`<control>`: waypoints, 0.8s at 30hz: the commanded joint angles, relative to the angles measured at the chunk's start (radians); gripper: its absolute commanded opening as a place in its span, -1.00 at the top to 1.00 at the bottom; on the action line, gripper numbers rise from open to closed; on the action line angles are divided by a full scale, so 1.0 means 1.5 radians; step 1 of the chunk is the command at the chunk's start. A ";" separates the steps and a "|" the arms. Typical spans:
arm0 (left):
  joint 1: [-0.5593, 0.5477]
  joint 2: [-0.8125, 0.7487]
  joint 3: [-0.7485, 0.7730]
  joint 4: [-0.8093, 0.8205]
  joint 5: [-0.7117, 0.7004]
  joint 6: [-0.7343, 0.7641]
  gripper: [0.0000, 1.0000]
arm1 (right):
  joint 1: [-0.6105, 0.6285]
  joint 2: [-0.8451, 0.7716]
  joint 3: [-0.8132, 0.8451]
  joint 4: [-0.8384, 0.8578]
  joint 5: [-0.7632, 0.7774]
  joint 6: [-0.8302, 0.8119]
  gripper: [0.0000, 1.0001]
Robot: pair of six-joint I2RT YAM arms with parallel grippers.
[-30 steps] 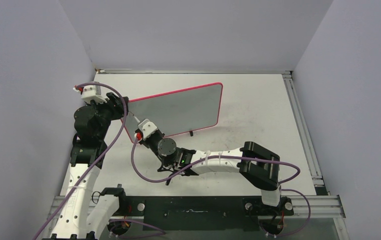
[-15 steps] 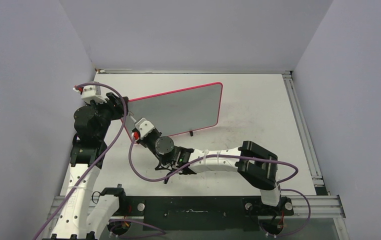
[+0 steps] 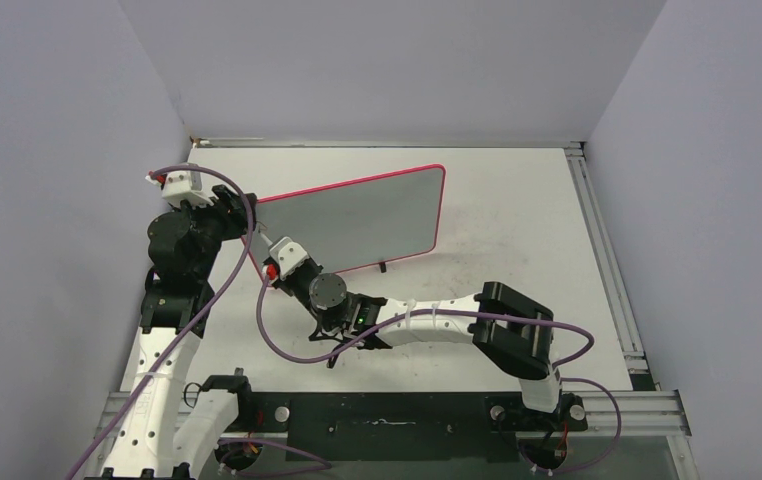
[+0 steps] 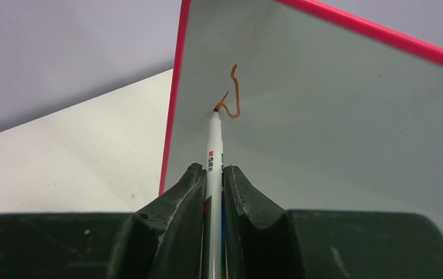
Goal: Write a sentence on the whiteboard
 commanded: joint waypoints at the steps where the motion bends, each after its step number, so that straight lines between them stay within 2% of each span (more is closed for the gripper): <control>1: -0.004 -0.007 -0.005 -0.005 0.002 0.009 -0.06 | -0.007 0.009 0.005 0.008 0.022 0.017 0.89; 24: -0.004 -0.008 -0.004 -0.006 0.000 0.009 -0.06 | -0.009 0.040 -0.019 -0.016 0.016 0.052 0.89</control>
